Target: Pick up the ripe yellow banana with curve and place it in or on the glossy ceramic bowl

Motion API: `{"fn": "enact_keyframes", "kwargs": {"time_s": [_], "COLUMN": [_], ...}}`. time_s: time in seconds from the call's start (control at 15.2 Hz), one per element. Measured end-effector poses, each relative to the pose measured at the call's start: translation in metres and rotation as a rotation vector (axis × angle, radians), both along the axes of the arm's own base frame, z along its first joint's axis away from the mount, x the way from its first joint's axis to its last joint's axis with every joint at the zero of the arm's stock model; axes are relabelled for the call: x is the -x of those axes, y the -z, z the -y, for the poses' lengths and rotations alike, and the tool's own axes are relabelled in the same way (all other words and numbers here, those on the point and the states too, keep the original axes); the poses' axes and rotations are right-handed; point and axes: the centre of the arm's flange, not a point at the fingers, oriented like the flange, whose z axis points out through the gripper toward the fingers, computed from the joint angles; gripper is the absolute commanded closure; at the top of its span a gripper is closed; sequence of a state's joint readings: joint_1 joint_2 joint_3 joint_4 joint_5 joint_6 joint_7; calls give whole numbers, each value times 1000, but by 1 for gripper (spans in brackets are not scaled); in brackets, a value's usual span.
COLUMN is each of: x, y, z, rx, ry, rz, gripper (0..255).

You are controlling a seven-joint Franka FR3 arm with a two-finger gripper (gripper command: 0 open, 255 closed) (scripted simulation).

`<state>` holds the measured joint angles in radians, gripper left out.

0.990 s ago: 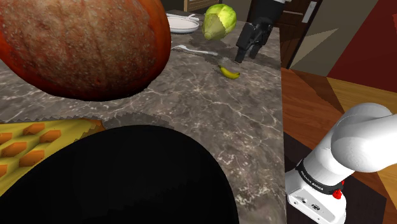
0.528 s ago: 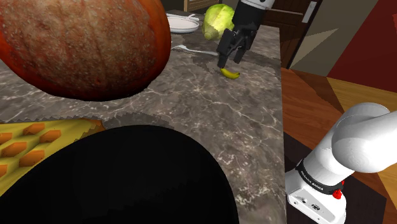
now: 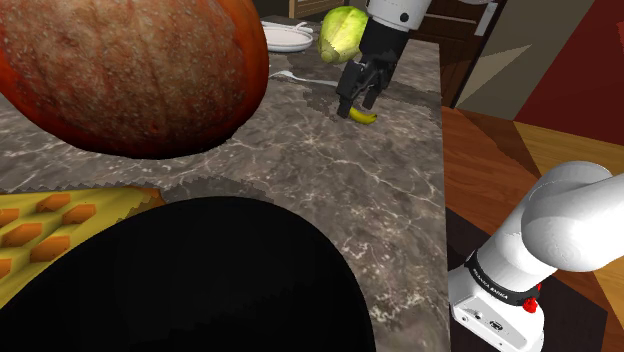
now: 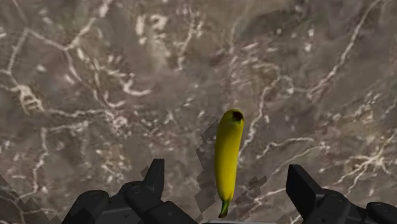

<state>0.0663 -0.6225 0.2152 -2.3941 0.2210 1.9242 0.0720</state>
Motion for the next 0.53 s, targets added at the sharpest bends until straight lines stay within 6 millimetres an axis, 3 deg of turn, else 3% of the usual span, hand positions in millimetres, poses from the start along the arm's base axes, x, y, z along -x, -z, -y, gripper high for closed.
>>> {"fn": "enact_keyframes", "kwargs": {"time_s": [0.2, 0.26, 0.53], "x": [0, 0, 0], "y": [0, 0, -1], "z": [0, 0, 0], "rx": [0, 0, 0], "ry": [0, 0, 1], "rz": [0, 0, 2], "gripper": [0, 255, 255]}}
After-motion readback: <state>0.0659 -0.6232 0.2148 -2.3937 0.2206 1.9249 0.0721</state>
